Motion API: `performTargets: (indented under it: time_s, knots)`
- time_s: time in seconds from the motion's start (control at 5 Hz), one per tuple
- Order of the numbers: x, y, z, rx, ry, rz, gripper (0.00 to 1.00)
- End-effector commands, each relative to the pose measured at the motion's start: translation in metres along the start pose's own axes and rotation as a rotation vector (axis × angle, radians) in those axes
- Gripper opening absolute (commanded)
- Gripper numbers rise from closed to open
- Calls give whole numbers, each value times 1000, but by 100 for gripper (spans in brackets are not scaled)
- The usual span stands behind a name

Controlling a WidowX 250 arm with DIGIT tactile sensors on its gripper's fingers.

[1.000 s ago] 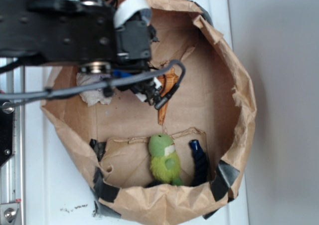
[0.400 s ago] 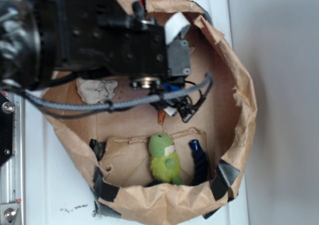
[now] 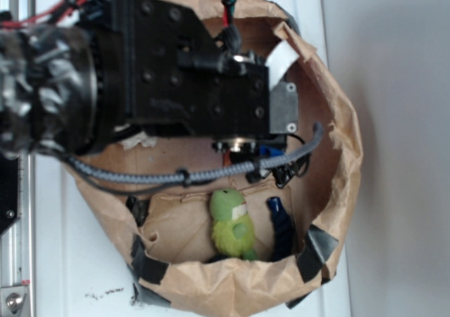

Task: Grab the shell.

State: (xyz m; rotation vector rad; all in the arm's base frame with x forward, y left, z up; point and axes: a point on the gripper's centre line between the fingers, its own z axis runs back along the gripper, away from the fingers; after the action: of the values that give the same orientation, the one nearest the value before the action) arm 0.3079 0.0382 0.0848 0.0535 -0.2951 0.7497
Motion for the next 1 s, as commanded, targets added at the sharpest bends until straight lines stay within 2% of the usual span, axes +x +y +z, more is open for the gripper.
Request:
performTargets:
  time_s: [0.0,0.2,0.4,0.8]
  knots:
    - [3,-24,0,-72,-77,-31,100]
    - [3,-21,-4,-60,-83,-22,100]
    - [11,-15,-14,-84,-87,-48,100]
    - [6,2,-15,-75,-130,-74,100]
